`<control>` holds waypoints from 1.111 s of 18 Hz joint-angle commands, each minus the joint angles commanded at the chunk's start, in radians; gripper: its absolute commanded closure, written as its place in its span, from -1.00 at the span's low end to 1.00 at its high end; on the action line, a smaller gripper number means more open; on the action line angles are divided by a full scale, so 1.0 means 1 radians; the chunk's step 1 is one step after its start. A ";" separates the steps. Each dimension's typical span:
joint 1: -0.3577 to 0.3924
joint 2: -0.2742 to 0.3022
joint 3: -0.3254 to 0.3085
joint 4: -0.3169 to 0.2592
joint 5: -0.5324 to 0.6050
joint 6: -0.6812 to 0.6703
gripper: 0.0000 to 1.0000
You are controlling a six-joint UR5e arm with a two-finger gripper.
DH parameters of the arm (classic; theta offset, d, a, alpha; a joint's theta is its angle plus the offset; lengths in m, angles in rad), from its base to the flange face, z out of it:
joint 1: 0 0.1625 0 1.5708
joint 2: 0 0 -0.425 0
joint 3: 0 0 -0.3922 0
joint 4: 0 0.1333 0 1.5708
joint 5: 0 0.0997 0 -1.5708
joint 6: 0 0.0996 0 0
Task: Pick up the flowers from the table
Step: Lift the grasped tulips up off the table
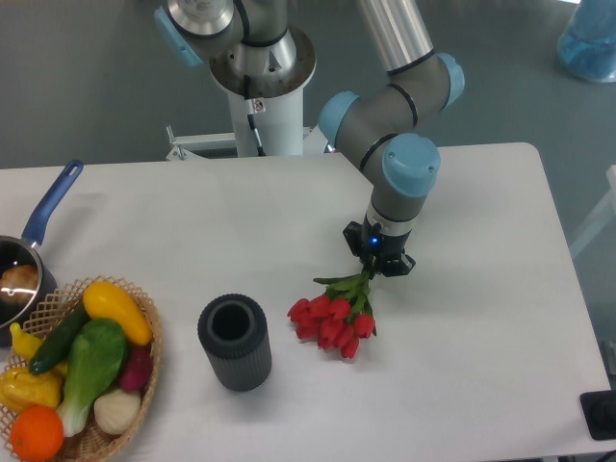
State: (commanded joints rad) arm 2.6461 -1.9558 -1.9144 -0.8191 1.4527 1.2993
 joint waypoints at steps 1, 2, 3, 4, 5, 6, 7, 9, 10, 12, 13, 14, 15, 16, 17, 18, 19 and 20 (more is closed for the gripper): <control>0.000 0.002 0.002 0.000 0.000 0.000 0.65; -0.002 0.002 0.008 0.000 -0.002 -0.002 0.65; -0.002 0.002 0.021 0.000 -0.002 -0.002 0.65; -0.003 0.003 0.043 -0.003 -0.002 -0.008 0.65; -0.003 0.008 0.070 -0.009 -0.002 -0.020 0.65; -0.005 0.012 0.099 -0.008 -0.005 -0.034 0.65; -0.006 0.014 0.136 -0.009 -0.017 -0.064 0.64; -0.005 0.012 0.192 -0.009 -0.086 -0.147 0.64; -0.003 0.012 0.208 -0.005 -0.121 -0.169 0.64; 0.000 0.014 0.248 -0.003 -0.176 -0.204 0.64; 0.002 0.017 0.267 -0.003 -0.201 -0.231 0.64; 0.003 0.023 0.291 -0.003 -0.228 -0.259 0.64; 0.002 0.031 0.304 -0.003 -0.257 -0.279 0.64; 0.000 0.035 0.317 -0.003 -0.280 -0.288 0.64; -0.005 0.035 0.327 -0.003 -0.297 -0.291 0.64; -0.011 0.035 0.337 -0.002 -0.310 -0.293 0.64; -0.030 0.035 0.354 0.003 -0.328 -0.302 0.64; -0.046 0.035 0.367 0.003 -0.342 -0.328 0.64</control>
State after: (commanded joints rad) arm 2.6003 -1.9205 -1.5479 -0.8161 1.1107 0.9713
